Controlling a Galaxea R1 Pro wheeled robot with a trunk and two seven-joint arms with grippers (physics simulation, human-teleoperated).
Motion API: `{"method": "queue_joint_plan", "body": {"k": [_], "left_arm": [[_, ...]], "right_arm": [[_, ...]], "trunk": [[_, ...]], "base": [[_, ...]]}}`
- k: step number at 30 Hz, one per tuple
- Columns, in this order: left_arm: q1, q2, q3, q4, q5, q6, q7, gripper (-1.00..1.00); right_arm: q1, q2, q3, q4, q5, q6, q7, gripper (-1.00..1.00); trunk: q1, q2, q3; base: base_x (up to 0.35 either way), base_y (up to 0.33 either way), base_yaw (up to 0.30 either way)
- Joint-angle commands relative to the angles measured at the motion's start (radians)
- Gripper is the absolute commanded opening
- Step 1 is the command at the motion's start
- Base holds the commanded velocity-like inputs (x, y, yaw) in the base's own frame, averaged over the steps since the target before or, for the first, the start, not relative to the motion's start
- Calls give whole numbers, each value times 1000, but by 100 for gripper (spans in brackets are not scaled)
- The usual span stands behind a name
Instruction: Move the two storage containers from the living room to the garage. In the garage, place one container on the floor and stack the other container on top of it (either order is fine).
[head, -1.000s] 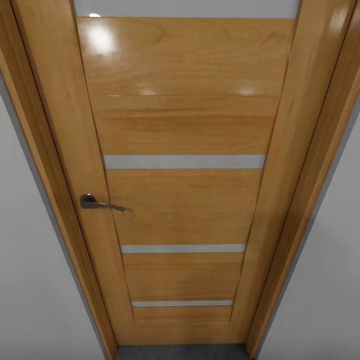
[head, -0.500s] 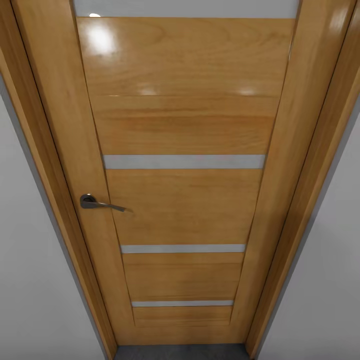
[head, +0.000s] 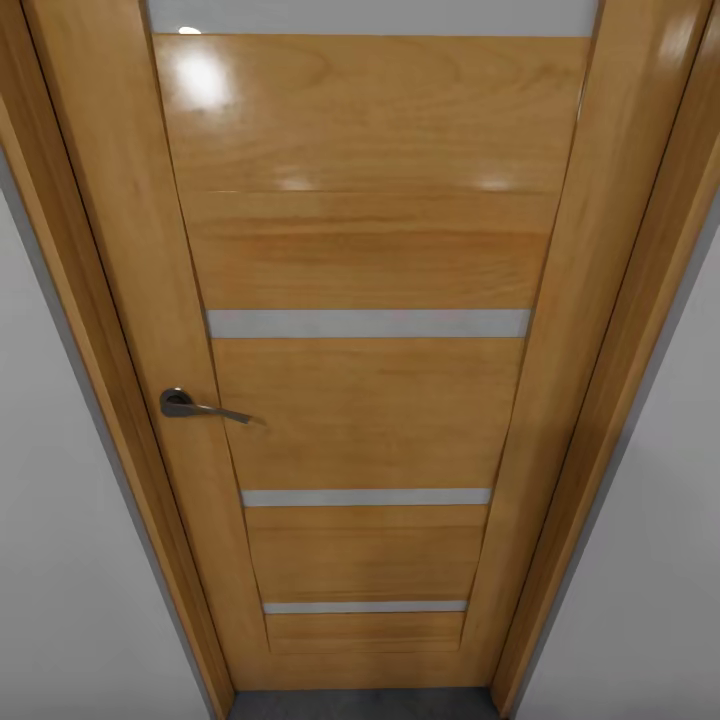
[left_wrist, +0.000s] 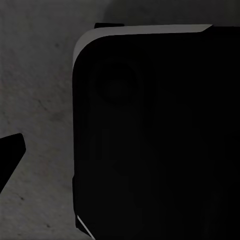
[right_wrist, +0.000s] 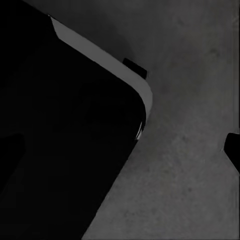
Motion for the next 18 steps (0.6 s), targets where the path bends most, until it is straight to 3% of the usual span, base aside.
{"method": "queue_joint_plan", "body": {"k": [1, 3, 8, 13, 15, 18], "left_arm": [[0, 0, 1, 0, 2, -3, 0, 100], [0, 0, 0, 0, 2, -3, 0, 100], [0, 0, 0, 0, 2, -3, 0, 100], [0, 0, 0, 0, 2, -3, 0, 100], [0, 0, 0, 0, 2, -3, 0, 100], [0, -1, 0, 0, 2, -3, 0, 100]], "right_arm": [[0, -12, 1, -13, -6, -2, 14, 100], [0, -59, 1, -41, -38, -3, 59, 100], [-1, -146, 1, -89, -101, -6, 153, 100], [-1, -251, 0, -265, -117, 5, 234, 100], [-2, -281, -1, -324, -119, 15, 245, 100], [-21, -340, -6, -456, -149, 98, 266, 100]], "trunk": [[0, 0, -1], [0, 0, -1], [0, 0, -1], [0, 0, -1], [0, 0, -1], [0, 0, -1]], "base": [[0, 0, 0], [0, 0, 0], [0, 0, 0], [0, 0, 0], [0, 0, 0], [0, 0, 0]]}}
